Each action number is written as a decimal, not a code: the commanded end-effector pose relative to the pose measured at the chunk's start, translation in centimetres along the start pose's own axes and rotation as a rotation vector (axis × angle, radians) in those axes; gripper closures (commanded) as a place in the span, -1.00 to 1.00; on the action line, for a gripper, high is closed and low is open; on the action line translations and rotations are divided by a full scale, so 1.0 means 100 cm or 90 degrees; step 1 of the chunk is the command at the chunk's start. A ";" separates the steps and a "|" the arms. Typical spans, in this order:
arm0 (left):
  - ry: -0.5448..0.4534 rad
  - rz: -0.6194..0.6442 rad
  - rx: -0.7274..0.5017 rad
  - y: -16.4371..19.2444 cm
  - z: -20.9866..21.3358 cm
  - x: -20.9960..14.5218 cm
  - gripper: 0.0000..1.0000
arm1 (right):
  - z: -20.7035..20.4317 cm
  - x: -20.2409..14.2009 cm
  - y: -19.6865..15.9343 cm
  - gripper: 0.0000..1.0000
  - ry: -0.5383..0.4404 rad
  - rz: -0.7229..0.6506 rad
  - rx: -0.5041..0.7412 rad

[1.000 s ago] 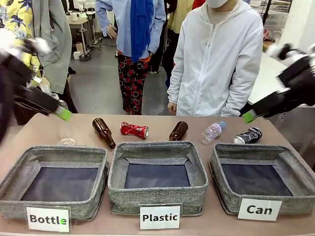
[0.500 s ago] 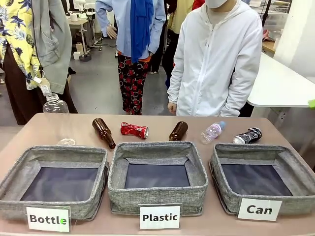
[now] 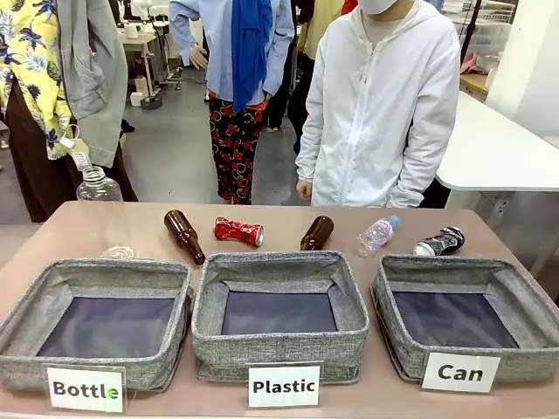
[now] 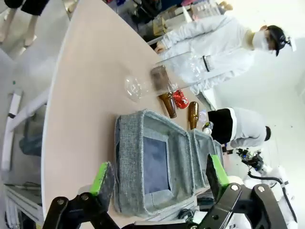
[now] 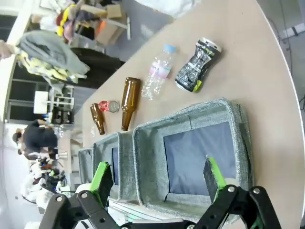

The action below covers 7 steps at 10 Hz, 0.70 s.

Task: Sort the can waste into the basket.
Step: Pick up the can waste from the table and place it in the right Fabric basket.

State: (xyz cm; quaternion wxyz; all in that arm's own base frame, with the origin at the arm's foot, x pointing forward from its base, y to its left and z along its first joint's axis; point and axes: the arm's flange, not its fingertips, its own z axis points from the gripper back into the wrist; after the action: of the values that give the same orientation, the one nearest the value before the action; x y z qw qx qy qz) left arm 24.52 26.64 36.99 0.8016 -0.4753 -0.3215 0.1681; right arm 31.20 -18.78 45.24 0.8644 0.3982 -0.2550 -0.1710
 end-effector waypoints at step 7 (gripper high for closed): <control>0.003 -0.044 0.018 -0.030 0.014 0.006 -1.00 | -0.017 0.005 0.047 -1.00 0.036 0.067 -0.161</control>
State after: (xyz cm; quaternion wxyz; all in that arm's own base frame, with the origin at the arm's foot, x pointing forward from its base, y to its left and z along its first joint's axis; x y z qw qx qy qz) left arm 23.70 26.47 40.53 0.8169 -0.4513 -0.3250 0.1528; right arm 31.65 -16.75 46.75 0.8930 0.3480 -0.2436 -0.1487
